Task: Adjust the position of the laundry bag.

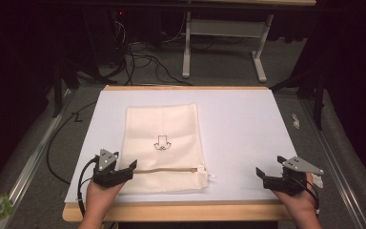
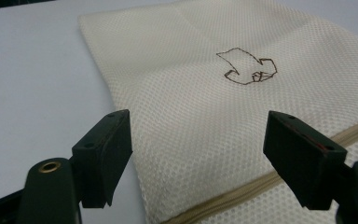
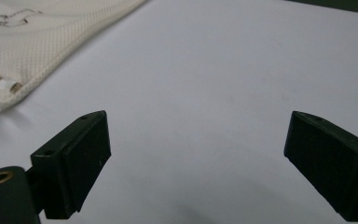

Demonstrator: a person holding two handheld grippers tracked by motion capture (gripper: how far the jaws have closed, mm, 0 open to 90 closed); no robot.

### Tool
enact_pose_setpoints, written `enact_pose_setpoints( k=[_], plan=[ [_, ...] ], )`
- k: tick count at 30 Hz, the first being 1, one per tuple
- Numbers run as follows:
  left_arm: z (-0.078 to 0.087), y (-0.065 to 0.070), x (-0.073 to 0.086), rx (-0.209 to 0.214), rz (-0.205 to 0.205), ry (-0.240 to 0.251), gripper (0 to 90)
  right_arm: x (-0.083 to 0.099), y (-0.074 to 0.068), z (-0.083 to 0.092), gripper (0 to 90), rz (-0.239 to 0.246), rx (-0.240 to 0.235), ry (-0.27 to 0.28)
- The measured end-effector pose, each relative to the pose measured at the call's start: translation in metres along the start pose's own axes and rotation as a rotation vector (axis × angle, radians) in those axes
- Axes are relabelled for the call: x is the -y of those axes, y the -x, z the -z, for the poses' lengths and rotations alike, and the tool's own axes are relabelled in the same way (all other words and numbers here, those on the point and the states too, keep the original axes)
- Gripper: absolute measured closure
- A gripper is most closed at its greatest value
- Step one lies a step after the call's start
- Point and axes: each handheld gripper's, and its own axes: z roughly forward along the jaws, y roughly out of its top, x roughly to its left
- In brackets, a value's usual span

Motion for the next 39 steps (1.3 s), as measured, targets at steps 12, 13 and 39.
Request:
enact_pose_setpoints(
  k=[12, 13, 39],
  plan=[
    [-0.007, -0.002, -0.005, -0.006, -0.004, -0.011, 25.4, 0.005, 0.006, 0.007, 8.6, -0.007, 0.009, 0.007],
    [-0.007, -0.002, -0.005, -0.006, -0.004, -0.011, 25.4, 0.005, 0.006, 0.007, 8.6, -0.007, 0.009, 0.007],
    [-0.003, -0.003, -0.005, 0.001, -0.024, -0.007, 25.2, -0.044, -0.083, -0.079, 15.5, 0.113, -0.207, -0.069]
  ],
)
